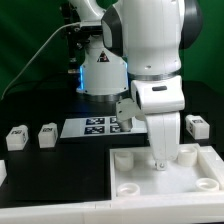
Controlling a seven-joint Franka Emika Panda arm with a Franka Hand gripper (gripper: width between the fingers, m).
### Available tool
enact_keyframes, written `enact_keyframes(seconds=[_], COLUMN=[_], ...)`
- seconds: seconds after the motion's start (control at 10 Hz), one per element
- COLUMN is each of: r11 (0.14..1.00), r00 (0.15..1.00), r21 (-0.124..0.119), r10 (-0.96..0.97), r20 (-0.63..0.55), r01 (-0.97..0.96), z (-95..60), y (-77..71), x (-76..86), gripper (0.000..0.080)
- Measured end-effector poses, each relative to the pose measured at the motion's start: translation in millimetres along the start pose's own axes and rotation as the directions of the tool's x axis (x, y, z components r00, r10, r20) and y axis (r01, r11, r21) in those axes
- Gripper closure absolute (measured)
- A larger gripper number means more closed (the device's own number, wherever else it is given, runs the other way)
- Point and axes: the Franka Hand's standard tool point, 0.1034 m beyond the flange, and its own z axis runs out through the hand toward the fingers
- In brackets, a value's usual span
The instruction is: Assemble one leg
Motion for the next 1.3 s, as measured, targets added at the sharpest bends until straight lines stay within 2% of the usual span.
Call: enact_keyframes(seconds=[1.0,1.2,1.3], r11=[1.000,0.993,0.984], r00=[1.000,0.993,0.983], r21=[-0.001,-0.003,-0.002], r10=[0.014,0.119,0.179], r20=[0.000,0.014,0.036], r01=[-0.014,-0.119,-0.179], z=[-1.1,-19.8,-27.0], y=[-0.1,-7.3,-14.1], x=[-0.4,14.0,31.1], gripper=[0.0150,0.0150,0.0150])
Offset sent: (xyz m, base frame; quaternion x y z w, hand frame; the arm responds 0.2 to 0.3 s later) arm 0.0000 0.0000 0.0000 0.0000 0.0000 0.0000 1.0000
